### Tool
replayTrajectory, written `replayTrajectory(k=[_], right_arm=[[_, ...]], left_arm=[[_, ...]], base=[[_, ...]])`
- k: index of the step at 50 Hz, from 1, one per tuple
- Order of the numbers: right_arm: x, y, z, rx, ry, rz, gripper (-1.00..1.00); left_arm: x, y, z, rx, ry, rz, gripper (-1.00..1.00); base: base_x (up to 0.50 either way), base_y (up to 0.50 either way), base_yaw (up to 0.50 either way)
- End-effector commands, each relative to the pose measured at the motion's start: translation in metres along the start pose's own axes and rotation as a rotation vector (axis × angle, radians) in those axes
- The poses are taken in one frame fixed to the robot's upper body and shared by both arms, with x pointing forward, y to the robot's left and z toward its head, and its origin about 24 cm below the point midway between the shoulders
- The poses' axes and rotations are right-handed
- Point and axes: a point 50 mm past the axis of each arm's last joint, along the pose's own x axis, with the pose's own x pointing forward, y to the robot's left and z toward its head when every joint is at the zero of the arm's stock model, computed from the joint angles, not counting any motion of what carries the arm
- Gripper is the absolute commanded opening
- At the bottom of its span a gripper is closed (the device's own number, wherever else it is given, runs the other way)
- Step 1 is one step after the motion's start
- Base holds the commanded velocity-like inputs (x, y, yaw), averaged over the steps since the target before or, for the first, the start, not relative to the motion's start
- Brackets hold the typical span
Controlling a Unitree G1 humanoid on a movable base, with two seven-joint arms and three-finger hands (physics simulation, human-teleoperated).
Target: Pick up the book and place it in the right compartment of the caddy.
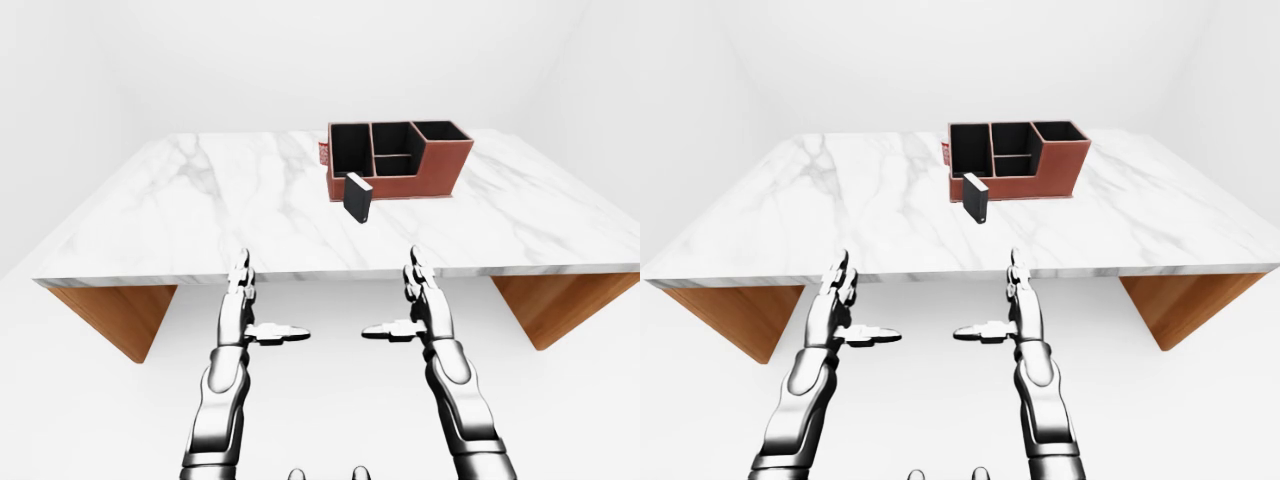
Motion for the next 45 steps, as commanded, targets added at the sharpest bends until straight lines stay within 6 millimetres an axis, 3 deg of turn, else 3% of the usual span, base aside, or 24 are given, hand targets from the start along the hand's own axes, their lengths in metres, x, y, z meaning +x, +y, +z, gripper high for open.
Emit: replayTrajectory(k=[1, 45], right_arm=[[0.0002, -0.0048, -0.0062, 0.011, 0.024, 0.015, 1.00], [-0.0025, 0.0005, -0.0119, 0.004, 0.038, 0.047, 1.00]], left_arm=[[0.0000, 0.0043, 0.0026, 0.013, -0.012, -0.004, 1.00], [-0.0007, 0.0023, -0.0012, 0.014, -0.003, -0.013, 1.00]], base=[[0.00, 0.00, 0.00], [0.00, 0.00, 0.00]])
